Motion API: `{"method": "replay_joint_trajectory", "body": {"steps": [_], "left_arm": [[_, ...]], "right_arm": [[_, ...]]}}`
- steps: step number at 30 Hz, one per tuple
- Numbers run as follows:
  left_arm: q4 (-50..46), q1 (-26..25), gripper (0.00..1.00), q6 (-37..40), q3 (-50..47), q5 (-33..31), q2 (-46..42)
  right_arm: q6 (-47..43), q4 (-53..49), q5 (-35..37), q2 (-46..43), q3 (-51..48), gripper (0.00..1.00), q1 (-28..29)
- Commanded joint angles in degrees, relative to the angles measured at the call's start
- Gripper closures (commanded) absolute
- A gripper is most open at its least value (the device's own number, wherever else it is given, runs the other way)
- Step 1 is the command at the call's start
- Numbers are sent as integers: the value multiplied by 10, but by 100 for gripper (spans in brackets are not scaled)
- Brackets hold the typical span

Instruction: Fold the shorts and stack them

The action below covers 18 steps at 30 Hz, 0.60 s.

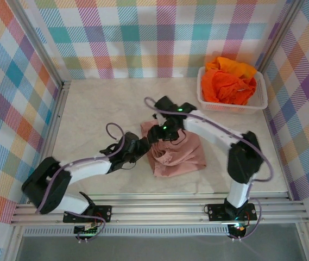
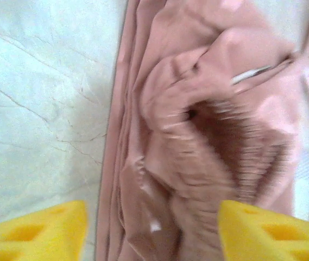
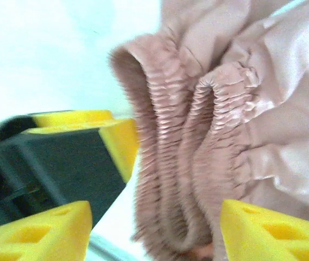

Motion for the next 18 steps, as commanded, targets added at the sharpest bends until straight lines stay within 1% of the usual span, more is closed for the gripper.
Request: {"method": "replay_joint_trajectory", "body": {"steps": [1, 2, 4, 5, 8, 10, 12, 13, 18], "left_arm": [[-50, 20, 20, 9, -8, -43, -87], [-57, 24, 15, 20, -3, -40, -111], [-71, 31, 2, 45, 24, -26, -148], [-74, 33, 0, 57, 40, -16, -154], [-78, 41, 0, 65, 106, 40, -130], [-56, 48, 0, 42, 142, 91, -89], [-13, 50, 0, 11, 164, 132, -42], [8, 51, 0, -4, 174, 148, -17], [69, 51, 0, -47, 195, 180, 81]], "right_arm": [[78, 163, -187, -99, -72, 26, -48], [89, 182, -200, -117, -94, 24, -60], [103, 206, -211, -148, -141, 18, -82], [106, 211, -212, -157, -158, 17, -87], [128, 247, -222, -174, -210, 15, -92], [183, 319, -248, -180, -261, 14, -91], [245, 407, -265, -186, -315, 13, -86], [272, 452, -262, -188, -341, 13, -81], [351, 549, -218, -183, -411, 13, -52]]}}
